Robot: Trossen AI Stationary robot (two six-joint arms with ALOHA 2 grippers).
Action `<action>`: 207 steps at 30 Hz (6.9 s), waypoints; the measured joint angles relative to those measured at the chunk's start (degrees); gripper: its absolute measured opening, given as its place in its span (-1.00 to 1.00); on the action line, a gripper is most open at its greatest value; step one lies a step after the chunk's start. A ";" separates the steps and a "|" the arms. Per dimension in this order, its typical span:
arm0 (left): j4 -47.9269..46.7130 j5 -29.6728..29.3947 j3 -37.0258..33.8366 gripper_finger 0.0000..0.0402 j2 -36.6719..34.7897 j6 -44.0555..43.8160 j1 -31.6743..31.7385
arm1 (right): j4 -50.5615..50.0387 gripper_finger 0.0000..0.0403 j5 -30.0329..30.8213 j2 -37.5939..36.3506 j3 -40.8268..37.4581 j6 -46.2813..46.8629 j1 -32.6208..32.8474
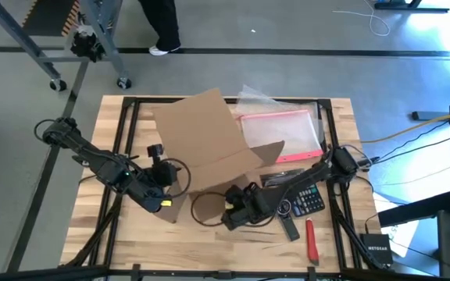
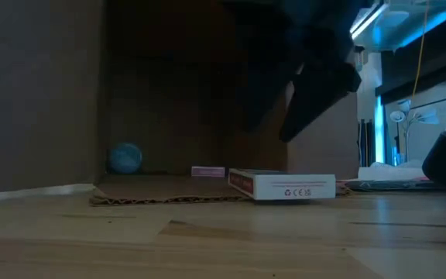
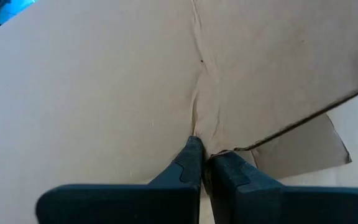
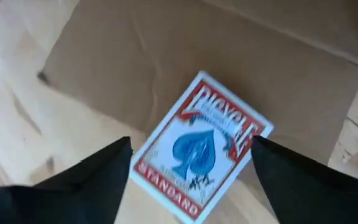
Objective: Unpack boxes
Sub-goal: Remove the red playing cards from the cardboard box, then remove the pink playing cards from the cardboard box
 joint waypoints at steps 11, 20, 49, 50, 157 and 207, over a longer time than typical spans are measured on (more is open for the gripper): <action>0.04 0.13 0.00 -0.98 0.00 1.60 0.00 | 7.78 0.78 0.53 0.00 0.04 -5.19 -0.81; 0.09 0.15 0.00 -0.98 0.00 1.65 0.00 | 7.86 0.78 -2.02 0.00 0.05 1.42 -2.05; 1.17 0.25 -0.02 -0.98 0.04 2.93 0.00 | -0.94 0.96 -5.28 0.96 0.07 6.07 -1.92; 1.17 0.26 -0.02 -0.98 0.04 2.93 0.00 | -0.85 0.95 -5.12 0.96 0.07 6.07 -1.92; -10.08 0.79 -0.07 -0.98 -2.64 -9.27 -3.89 | -41.25 0.75 3.03 6.58 3.67 2.57 -2.30; -3.95 -0.20 -0.09 -0.98 -2.62 -8.99 -3.82 | 42.94 0.64 24.25 14.04 3.65 -28.77 -16.23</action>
